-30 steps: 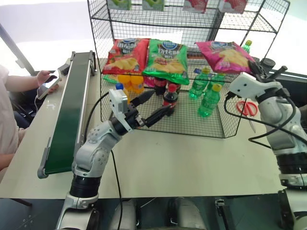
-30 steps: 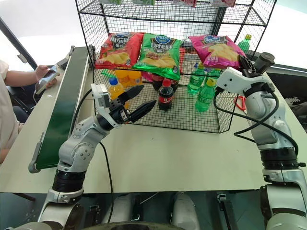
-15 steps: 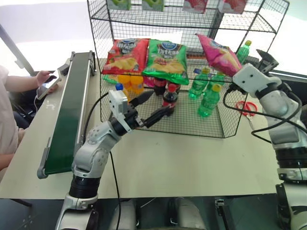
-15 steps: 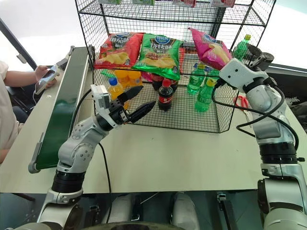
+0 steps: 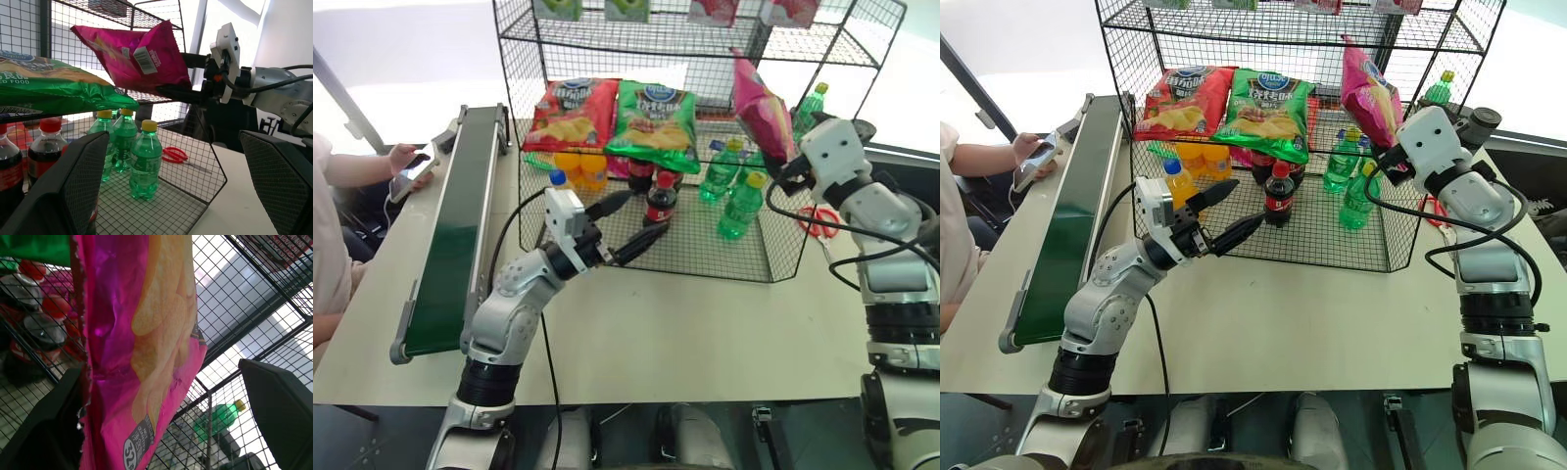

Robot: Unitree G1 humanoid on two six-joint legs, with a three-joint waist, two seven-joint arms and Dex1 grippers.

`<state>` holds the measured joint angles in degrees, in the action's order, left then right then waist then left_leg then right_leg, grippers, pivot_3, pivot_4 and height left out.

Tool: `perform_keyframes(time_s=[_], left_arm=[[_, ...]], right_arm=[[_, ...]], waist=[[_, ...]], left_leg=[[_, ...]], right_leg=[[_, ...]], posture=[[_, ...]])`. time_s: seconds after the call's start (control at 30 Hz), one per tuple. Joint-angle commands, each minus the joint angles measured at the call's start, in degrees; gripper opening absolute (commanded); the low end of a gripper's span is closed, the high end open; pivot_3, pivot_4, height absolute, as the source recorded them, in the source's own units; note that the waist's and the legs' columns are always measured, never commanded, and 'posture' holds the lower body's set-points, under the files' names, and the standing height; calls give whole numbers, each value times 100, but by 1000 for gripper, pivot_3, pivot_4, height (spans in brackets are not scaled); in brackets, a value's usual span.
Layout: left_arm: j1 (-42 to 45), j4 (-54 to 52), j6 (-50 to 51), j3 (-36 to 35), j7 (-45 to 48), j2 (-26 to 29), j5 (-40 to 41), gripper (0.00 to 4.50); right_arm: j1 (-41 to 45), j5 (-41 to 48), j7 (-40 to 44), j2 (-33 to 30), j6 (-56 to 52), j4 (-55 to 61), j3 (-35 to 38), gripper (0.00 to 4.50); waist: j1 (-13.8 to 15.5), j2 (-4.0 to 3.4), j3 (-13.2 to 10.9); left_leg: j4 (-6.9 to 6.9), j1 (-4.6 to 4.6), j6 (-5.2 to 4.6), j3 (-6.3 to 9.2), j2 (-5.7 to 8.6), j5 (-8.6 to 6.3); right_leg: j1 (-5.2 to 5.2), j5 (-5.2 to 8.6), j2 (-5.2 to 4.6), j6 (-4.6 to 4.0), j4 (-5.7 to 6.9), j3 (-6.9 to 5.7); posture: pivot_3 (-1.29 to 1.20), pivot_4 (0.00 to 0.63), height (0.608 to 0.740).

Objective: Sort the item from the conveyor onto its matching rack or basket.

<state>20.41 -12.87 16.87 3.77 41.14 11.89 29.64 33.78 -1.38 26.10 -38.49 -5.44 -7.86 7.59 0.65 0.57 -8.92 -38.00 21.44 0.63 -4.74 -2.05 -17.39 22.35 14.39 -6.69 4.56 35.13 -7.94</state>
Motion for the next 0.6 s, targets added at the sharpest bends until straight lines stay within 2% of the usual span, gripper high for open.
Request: perform_keyframes(time_s=[0.03, 0.13, 0.37, 0.47, 0.6], left_arm=[[0, -79, -131, 39, 23, 9, -60, 4500], [-7, -81, -143, 47, 37, 17, -90, 4500], [0, -40, -174, 77, 45, 1, -153, 4500], [-13, -40, -177, 68, 53, -9, -156, 4500], [-20, -33, -186, 75, 54, -19, -174, 4500]], right_arm=[[5, 367, 58, 80, 22, 340, 260, 4457], [-75, 367, 72, 31, 145, 342, 263, 3667], [-112, 255, 25, 5, 436, 321, 218, 102], [-154, -361, -34, -283, 1052, 258, -72, 16], [-39, -1556, -711, -690, 1658, -119, -463, 16]], waist=[[0, 0, 0], [4, 0, 0], [-7, 0, 0], [-6, -2, -1], [-5, -1, -1]], left_leg=[[0, 0, -1, 0, 0, -1], [0, 0, -3, 0, 0, -2], [0, -1, -4, 0, 1, -2], [0, 0, -4, -1, 1, -2], [0, 0, -3, -2, 3, -2]], right_leg=[[0, 0, 0, 0, 0, 0], [1, 0, -1, 0, 0, 0], [1, 0, 0, 0, 1, 0], [3, 0, 1, 0, 2, 0], [3, 0, 0, 0, 0, 1]], posture=[[0, 150, 740], [0, 150, 740], [0, 150, 740], [0, 150, 740], [0, 150, 740]])
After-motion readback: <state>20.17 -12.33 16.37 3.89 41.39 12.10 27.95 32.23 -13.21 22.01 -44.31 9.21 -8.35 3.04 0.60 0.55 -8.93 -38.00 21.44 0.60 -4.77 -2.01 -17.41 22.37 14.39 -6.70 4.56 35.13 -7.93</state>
